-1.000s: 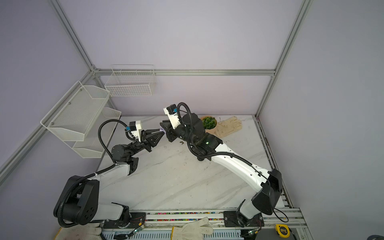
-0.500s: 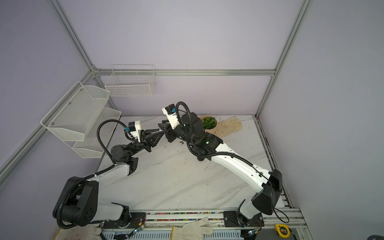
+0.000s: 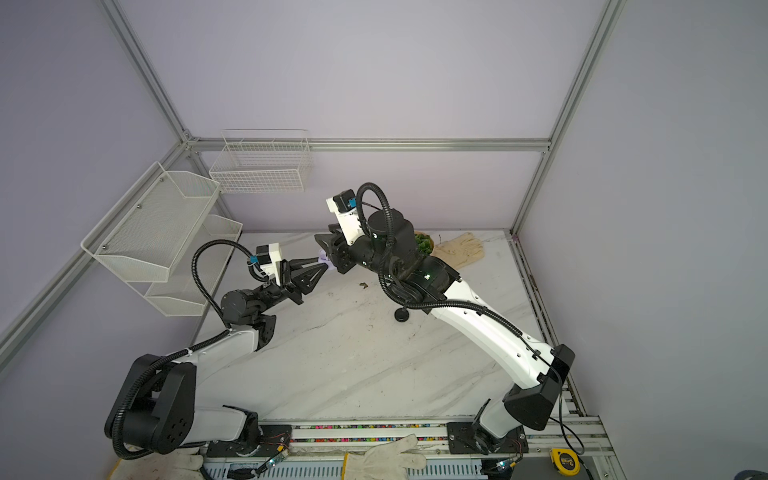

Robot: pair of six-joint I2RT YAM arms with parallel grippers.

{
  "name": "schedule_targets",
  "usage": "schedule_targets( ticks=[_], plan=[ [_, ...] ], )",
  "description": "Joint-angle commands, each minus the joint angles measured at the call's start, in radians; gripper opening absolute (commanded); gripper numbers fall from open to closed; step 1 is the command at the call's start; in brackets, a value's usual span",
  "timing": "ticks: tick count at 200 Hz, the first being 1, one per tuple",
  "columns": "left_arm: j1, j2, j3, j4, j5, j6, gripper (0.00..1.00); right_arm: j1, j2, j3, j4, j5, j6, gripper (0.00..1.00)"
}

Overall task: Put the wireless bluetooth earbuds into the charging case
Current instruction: 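Lower the earbud into the open case and release it from the right gripper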

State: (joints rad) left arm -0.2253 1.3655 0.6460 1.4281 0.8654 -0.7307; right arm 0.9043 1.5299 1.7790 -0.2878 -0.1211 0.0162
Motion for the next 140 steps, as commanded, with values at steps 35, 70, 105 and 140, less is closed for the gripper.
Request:
schedule_targets(
  ticks=[35, 70, 105, 140],
  plan=[
    [-0.006, -0.055, 0.014, 0.074, 0.045, 0.116, 0.00, 0.007, -0.044, 0.066, -0.210, -0.088, 0.074, 0.38],
    [-0.009, -0.069, 0.012, 0.074, 0.077, 0.152, 0.00, 0.006, -0.039, 0.075, -0.229, -0.126, 0.065, 0.33],
    [-0.008, -0.071, 0.014, 0.072, 0.089, 0.173, 0.00, 0.007, -0.034, 0.069, -0.218, -0.134, 0.047, 0.31],
    [-0.009, -0.059, 0.027, 0.072, 0.105, 0.166, 0.00, 0.006, -0.009, 0.081, -0.218, -0.156, 0.037, 0.29]
  ],
)
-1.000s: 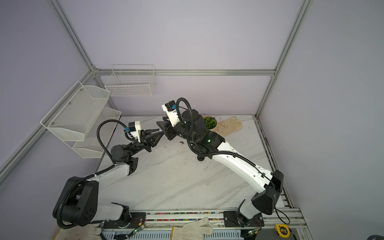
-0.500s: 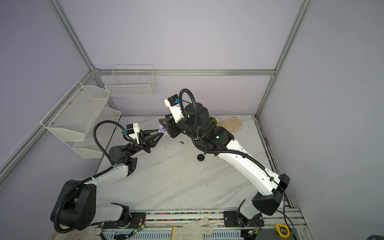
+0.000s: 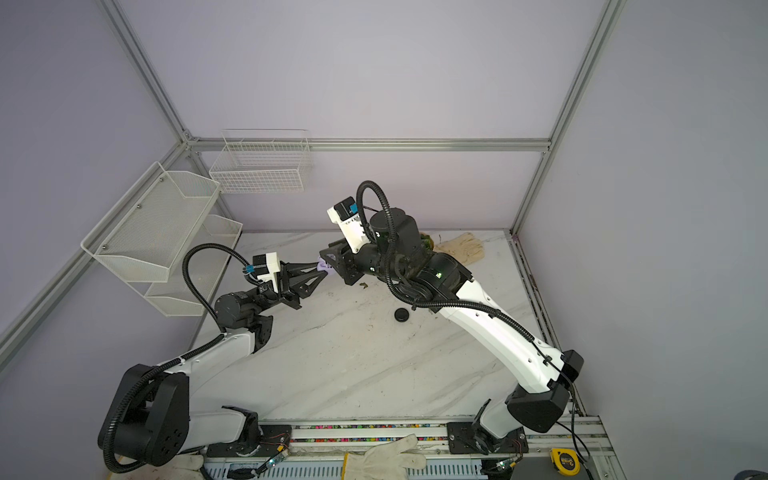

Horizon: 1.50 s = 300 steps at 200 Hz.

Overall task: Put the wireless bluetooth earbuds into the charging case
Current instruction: 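Lower the earbud into the open case and release it from the right gripper, then push the case lid closed with the right gripper while the left gripper holds the case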

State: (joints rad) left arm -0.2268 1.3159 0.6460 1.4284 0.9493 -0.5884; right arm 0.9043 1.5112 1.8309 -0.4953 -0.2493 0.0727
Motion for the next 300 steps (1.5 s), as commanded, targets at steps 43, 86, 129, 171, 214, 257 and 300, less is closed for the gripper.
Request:
schedule_targets(
  ticks=[43, 86, 129, 171, 214, 257, 300],
  plan=[
    [-0.008, 0.000, 0.037, 0.070, 0.037, 0.023, 0.00, 0.006, 0.045, 0.039, -0.006, -0.057, -0.029, 0.24],
    [-0.007, 0.001, 0.037, 0.070, 0.038, 0.023, 0.00, 0.006, 0.054, 0.038, -0.024, -0.053, -0.033, 0.19],
    [-0.006, -0.002, 0.034, 0.070, 0.031, 0.021, 0.00, 0.006, 0.046, 0.028, -0.032, -0.041, -0.035, 0.18],
    [-0.003, -0.005, 0.029, 0.071, 0.022, 0.024, 0.00, 0.006, 0.038, 0.020, -0.045, -0.038, -0.035, 0.17],
    [0.001, 0.003, 0.030, 0.070, 0.011, 0.024, 0.00, 0.006, 0.022, 0.011, -0.052, -0.036, -0.040, 0.16],
    [0.002, 0.004, 0.032, 0.069, 0.001, 0.022, 0.00, 0.007, 0.016, 0.002, -0.063, -0.042, -0.041, 0.16],
    [0.003, 0.010, 0.036, 0.070, 0.002, 0.011, 0.00, 0.007, 0.010, 0.002, -0.058, -0.038, -0.039, 0.16]
  ],
)
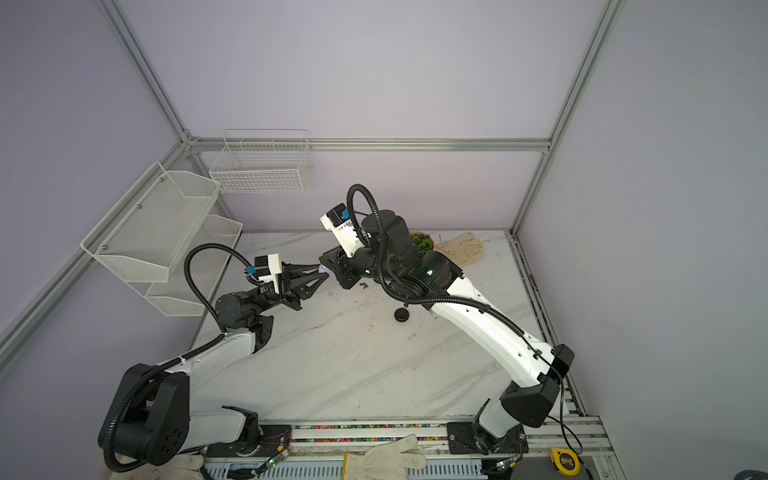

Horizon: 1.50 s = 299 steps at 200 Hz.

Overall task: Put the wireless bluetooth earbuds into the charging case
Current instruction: 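Push the case lid closed with the right gripper while the left gripper holds the case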

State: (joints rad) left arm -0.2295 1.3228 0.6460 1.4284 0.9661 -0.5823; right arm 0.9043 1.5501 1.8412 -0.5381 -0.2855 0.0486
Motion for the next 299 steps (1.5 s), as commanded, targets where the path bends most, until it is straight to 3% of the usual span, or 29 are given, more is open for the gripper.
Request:
schedule_targets(
  ticks=[1, 26, 53, 65, 86, 102, 151, 217, 299],
  plan=[
    [0.005, 0.003, 0.036, 0.069, -0.015, 0.004, 0.00, 0.006, -0.027, -0.008, -0.015, -0.001, -0.016, 0.16],
    [0.004, 0.003, 0.029, 0.069, -0.014, -0.002, 0.00, 0.006, -0.028, 0.034, -0.032, 0.032, -0.025, 0.18],
    [0.004, -0.001, 0.017, 0.070, 0.000, -0.030, 0.00, -0.011, -0.062, 0.035, -0.034, 0.065, -0.062, 0.35],
    [0.004, -0.001, 0.018, 0.071, 0.020, -0.050, 0.00, -0.060, -0.073, 0.017, -0.026, -0.024, -0.067, 0.41],
    [0.002, -0.004, 0.017, 0.070, 0.055, -0.084, 0.00, -0.186, -0.072, -0.025, 0.000, -0.303, -0.036, 0.50],
    [-0.001, -0.004, 0.015, 0.070, 0.076, -0.107, 0.00, -0.241, -0.053, -0.041, 0.004, -0.453, -0.016, 0.56],
    [-0.022, 0.006, 0.009, 0.074, 0.113, -0.129, 0.00, -0.265, -0.032, -0.109, 0.067, -0.592, 0.011, 0.70],
    [-0.031, 0.017, 0.015, 0.073, 0.125, -0.131, 0.00, -0.266, 0.010, -0.168, 0.179, -0.696, 0.112, 0.68],
    [-0.030, 0.020, 0.014, 0.074, 0.116, -0.120, 0.00, -0.265, -0.010, -0.191, 0.162, -0.758, 0.130, 0.54]
  ],
)
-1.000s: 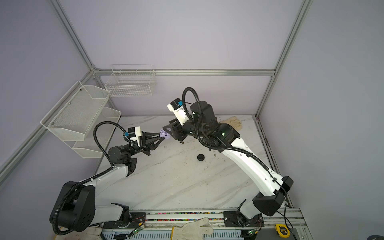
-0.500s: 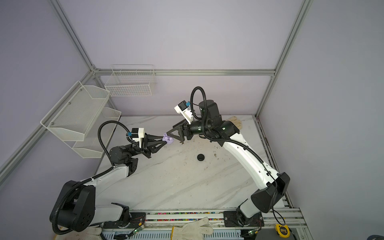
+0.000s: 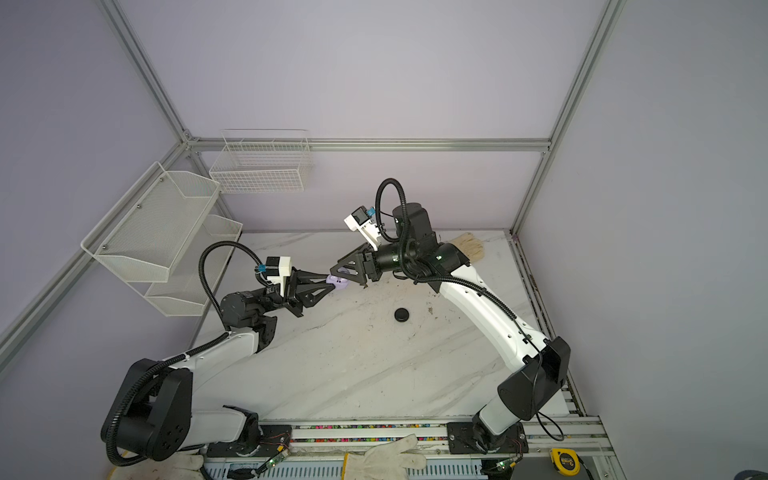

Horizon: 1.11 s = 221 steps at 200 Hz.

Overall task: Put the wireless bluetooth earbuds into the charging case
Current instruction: 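Push the case lid closed with the right gripper while the left gripper holds the case, then lower the closed case onto the table with the left gripper while the right withdraws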

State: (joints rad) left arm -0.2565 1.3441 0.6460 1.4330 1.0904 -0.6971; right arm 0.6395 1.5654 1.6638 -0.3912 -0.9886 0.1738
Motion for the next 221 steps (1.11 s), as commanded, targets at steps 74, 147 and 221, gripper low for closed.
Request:
schedule_targets(
  ticks=[74, 147, 221],
  plan=[
    [0.006, 0.001, 0.004, 0.069, -0.046, -0.001, 0.00, 0.002, -0.056, -0.035, -0.006, -0.064, -0.001, 0.44],
    [0.020, 0.018, 0.014, 0.070, -0.072, -0.044, 0.00, 0.018, -0.064, -0.062, -0.023, -0.048, -0.014, 0.40],
    [0.011, -0.016, -0.111, 0.056, -0.153, -0.127, 0.00, 0.019, -0.245, -0.193, -0.071, 0.395, -0.169, 0.53]
  ],
)
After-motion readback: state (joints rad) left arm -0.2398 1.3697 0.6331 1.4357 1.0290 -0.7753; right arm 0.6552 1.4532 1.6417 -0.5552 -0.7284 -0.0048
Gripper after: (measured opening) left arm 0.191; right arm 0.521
